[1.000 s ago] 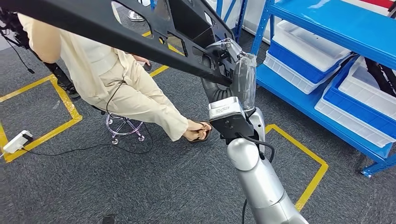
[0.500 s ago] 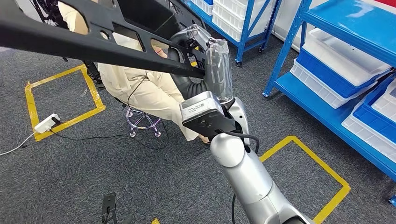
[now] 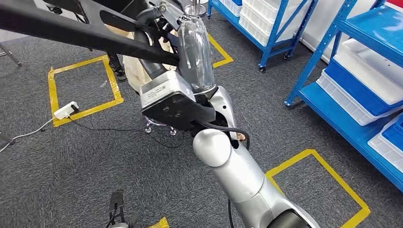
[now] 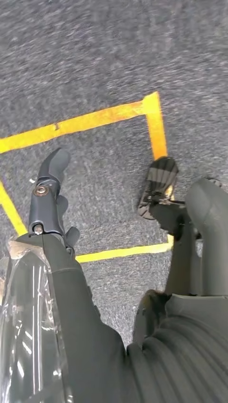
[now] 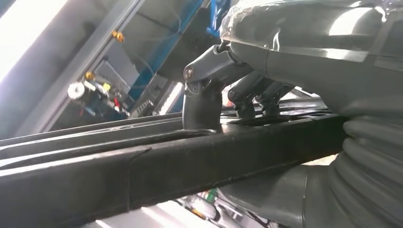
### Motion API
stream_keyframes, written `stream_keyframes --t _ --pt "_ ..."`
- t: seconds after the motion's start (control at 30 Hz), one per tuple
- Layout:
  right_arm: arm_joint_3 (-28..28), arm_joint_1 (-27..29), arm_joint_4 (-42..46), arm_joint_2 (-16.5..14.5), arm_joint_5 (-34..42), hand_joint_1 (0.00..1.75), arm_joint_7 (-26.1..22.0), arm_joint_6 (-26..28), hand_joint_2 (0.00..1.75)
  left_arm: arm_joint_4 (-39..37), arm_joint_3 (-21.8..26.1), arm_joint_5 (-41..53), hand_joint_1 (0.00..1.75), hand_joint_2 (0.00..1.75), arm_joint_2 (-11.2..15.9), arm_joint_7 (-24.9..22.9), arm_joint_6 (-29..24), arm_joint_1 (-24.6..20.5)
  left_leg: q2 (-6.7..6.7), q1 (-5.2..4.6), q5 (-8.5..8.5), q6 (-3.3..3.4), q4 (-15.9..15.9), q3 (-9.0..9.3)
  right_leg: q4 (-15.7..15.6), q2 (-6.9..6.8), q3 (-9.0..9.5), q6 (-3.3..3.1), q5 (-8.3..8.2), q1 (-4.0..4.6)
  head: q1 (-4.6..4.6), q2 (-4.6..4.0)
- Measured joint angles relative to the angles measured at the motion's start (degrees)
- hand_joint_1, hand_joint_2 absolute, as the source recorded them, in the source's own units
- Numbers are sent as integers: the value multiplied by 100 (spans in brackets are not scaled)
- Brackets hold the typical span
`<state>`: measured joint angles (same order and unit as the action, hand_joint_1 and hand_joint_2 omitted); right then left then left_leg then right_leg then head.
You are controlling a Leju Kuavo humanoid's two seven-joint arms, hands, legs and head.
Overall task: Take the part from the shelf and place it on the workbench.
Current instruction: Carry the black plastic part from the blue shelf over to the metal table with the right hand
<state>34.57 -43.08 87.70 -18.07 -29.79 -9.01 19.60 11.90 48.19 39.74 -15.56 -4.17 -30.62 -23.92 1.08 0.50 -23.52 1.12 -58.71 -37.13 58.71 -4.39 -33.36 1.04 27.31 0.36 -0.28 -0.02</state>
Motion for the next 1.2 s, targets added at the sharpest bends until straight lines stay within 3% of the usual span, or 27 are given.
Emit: stream_keyframes --t 0.07,0.13,0.2,0.23,0.3,0.37,0.4,0.47,0.5,0.57,0.63,0.7,0.73,0.77,0.83,0.9,0.97,1.03,1.1,1.17,1.2 --pt "-9 -22 -54 7 5 173 21 3 175 2 -23 3 0 175 3 7 -42 -14 -104 17 32 78 33 21 424 192 -198 -1 218 -20 10 0" --pt "-34 -26 -122 30 18 173 42 6 175 3 -44 4 0 175 4 25 -80 -26 -216 11 33 113 33 20 1199 356 -572 -42 508 -37 27 0" --pt "-61 -20 -202 58 28 173 67 7 175 3 -58 3 0 175 4 32 -107 -24 -346 8 31 118 32 20 1624 404 -822 -22 589 -36 36 0" --pt "-70 -18 -236 68 34 173 74 7 175 3 -62 3 0 175 4 33 -118 -23 -413 6 32 117 31 21 1517 423 -795 9 501 -35 36 0" --pt "-84 -22 -279 74 43 173 77 7 175 3 -67 3 0 175 3 34 -130 -25 -538 5 34 113 29 23 742 562 -464 60 152 -36 36 0" --pt "-89 -33 -311 72 46 173 77 8 175 2 -69 3 0 175 -2 34 -134 -26 -634 -2 40 88 20 5 82 725 -158 57 -109 -34 31 0" --pt "-91 -37 -330 70 46 173 77 8 175 2 -70 3 0 175 -6 34 -135 -24 -669 3 46 67 21 -9 -41 771 -98 41 -154 -29 27 0" --pt "-92 -41 -367 57 46 173 77 9 175 1 -70 2 0 175 -19 34 -141 -21 -734 18 59 5 36 -23 -78 689 -68 3 -178 -42 27 1" --pt "-93 -42 -384 46 49 173 77 9 175 2 -70 2 0 175 -25 34 -145 -22 -710 18 35 -24 12 -38 -114 642 -40 -27 -193 -66 23 1" --pt "-95 -54 -408 17 53 173 78 15 175 2 -70 2 0 175 -38 34 -153 -27 -507 13 -163 -78 -312 -186 -194 524 24 -114 -218 -119 0 1" --pt "-97 -61 -429 3 56 173 79 22 175 1 -70 2 0 175 -48 34 -156 -26 -261 39 -492 -129 -1031 -541 -209 406 58 -164 -205 -100 -18 0" --pt "-96 -53 -458 2 58 173 79 25 175 1 -70 2 0 175 -50 34 -156 -17 -177 88 -619 -180 -1534 -825 -206 294 63 -172 -190 -87 -17 0" --pt "-95 -49 -471 1 59 173 79 25 175 1 -70 2 0 175 -50 34 -156 -13 -151 113 -539 -203 -1497 -823 -203 241 64 -168 -182 -89 -19 0" --pt "-93 -47 -480 0 59 173 79 25 175 1 -70 2 0 175 -50 34 -156 -12 -104 139 -371 -224 -1228 -695 -196 194 69 -156 -168 -92 -17 0" --pt "-93 -54 -484 -2 59 173 79 25 175 1 -70 2 0 175 -56 34 -154 -18 109 157 -51 -268 -462 -286 -155 118 66 -97 -117 -76 -21 0" --pt "-96 -67 -489 -3 57 173 81 26 175 1 -72 2 0 175 -70 34 -148 -29 220 128 42 -237 -68 -82 -105 54 55 -23 -66 -35 -10 0" --pt "-99 -77 -499 -2 48 173 82 28 175 1 -72 -1 0 175 -78 34 -129 -37 118 81 34 -145 -50 -98 -92 -22 62 38 -40 -10 9 0" --pt "-101 -79 -507 5 35 173 81 31 175 2 -70 -5 0 175 -75 34 -113 -41 13 59 49 -54 -25 -84 12 43 13 87 43 -28 14 0" --pt "-118 -73 -511 27 29 173 77 47 175 3 -70 -7 0 175 -71 34 -92 -54 -93 56 63 31 -5 -67 518 239 -239 71 279 -64 19 0" --pt "-140 -44 -527 74 35 173 70 76 175 3 -69 -10 0 175 -66 34 -68 -62 -216 45 65 68 -6 -67 1274 355 -631 32 526 -75 30 0" --pt "-149 -21 -541 103 44 173 66 87 175 3 -69 -12 0 175 -61 34 -62 -55 -285 39 64 71 -7 -67 1511 381 -777 37 565 -74 34 1"
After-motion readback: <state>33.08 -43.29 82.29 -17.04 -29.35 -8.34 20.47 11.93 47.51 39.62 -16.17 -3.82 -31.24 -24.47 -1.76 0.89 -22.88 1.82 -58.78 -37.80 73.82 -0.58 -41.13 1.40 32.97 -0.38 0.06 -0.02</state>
